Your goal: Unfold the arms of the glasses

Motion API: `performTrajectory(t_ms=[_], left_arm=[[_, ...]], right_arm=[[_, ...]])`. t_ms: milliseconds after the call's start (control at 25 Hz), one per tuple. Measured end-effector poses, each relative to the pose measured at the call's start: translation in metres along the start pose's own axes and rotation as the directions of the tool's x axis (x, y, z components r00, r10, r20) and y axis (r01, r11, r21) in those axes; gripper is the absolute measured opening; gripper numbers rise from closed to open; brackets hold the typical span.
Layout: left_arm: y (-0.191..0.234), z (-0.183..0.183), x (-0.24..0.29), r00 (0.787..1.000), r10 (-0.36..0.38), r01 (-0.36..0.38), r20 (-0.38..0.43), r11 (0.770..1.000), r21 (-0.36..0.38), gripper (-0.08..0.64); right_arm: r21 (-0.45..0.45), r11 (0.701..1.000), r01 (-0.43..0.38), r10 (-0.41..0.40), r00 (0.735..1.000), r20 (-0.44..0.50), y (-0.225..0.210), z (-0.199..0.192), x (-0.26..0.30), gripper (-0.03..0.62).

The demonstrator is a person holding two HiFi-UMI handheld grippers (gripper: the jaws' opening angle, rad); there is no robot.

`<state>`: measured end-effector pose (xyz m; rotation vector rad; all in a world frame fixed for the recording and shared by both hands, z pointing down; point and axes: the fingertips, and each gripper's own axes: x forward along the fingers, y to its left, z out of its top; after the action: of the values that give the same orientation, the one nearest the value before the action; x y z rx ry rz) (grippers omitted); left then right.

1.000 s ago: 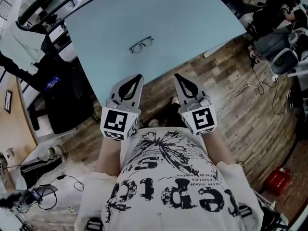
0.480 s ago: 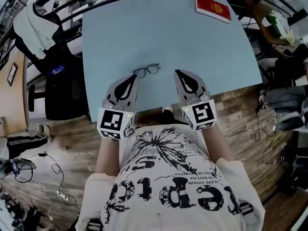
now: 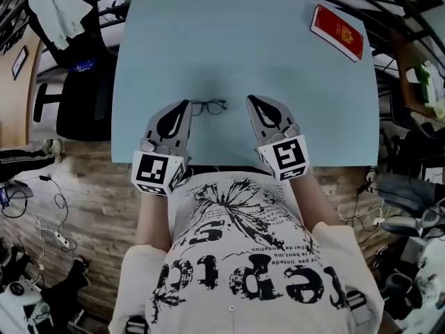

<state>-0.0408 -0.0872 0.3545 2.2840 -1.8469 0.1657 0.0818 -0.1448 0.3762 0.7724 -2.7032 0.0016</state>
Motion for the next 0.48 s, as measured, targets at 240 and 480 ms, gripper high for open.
performTrajectory(t_ms=[240, 480], left_arm=[[0.015, -0.013, 0.004, 1.0, 0.005, -0.004, -0.02, 0.999, 0.032, 0.018], [0.02, -0.033, 0.023, 0.995, -0.05, 0.065, -0.089, 0.982, 0.18, 0.018]], right_arm=[[0.015, 0.999, -0.05, 0.052, 0.995, -0.08, 0.006, -0.025, 0.029, 0.011], [0.003, 0.995, -0.097, 0.095, 0.961, -0.26, 0.007, -0.08, 0.07, 0.011]])
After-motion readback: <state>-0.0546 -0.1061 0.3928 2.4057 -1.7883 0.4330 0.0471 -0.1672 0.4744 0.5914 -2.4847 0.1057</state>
